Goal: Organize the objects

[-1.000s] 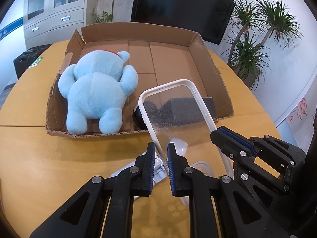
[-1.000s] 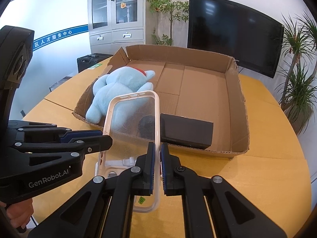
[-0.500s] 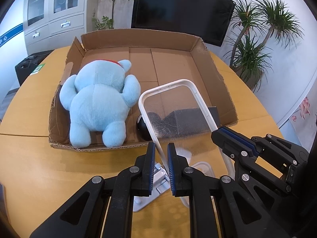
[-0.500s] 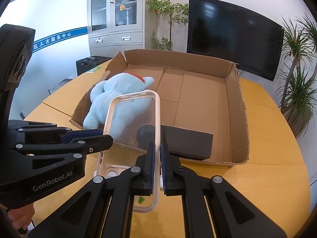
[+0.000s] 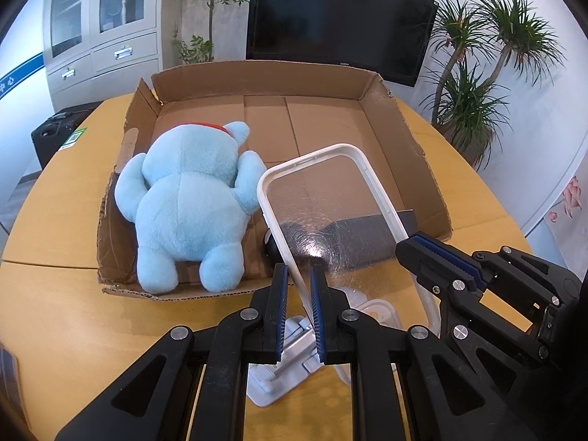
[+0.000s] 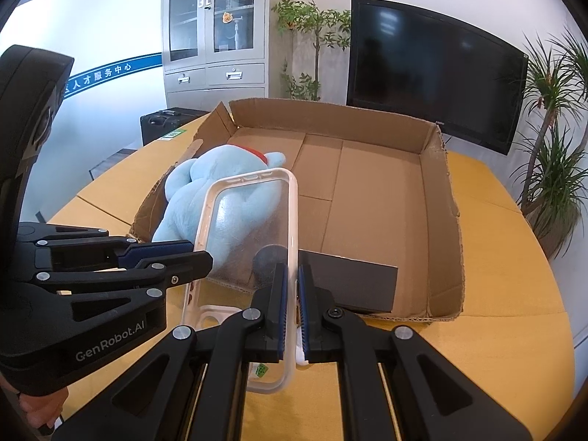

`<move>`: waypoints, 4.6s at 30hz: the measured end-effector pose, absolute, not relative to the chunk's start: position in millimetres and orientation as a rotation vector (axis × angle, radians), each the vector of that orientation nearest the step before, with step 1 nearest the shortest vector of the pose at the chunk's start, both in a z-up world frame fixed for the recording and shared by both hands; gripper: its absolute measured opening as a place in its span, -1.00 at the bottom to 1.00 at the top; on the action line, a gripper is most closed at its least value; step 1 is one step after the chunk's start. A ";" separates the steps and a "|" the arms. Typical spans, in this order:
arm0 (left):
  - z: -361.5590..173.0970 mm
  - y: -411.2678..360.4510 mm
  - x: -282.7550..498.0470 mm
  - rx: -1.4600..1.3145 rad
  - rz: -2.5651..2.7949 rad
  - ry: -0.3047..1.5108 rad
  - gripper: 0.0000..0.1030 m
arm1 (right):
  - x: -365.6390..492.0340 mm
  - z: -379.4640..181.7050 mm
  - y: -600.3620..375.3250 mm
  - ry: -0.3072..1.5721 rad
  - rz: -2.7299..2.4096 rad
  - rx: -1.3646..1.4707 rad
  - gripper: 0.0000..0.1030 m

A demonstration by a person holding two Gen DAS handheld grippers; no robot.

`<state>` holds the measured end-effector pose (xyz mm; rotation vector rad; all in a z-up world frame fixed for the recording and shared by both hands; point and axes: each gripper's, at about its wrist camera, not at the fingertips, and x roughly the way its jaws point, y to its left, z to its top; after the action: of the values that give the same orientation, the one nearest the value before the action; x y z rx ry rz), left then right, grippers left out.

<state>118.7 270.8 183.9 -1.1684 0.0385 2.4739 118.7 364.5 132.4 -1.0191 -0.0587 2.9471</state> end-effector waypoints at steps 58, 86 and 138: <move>189.8 305.3 8.5 -1.171 2.530 0.074 -0.79 | 15.4 132.2 395.4 -0.085 2.899 -1.044 -0.93; 217.0 257.4 33.5 -0.997 2.588 -0.104 0.94 | 65.5 165.0 416.6 -0.054 2.893 -0.696 0.98; 91.0 165.3 176.9 -1.177 2.582 -0.271 1.00 | 178.9 50.6 410.6 0.487 3.223 -1.143 0.98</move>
<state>176.9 165.3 91.0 -1.1774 -0.2709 2.5824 178.9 410.6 50.6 -1.1429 0.4866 3.2229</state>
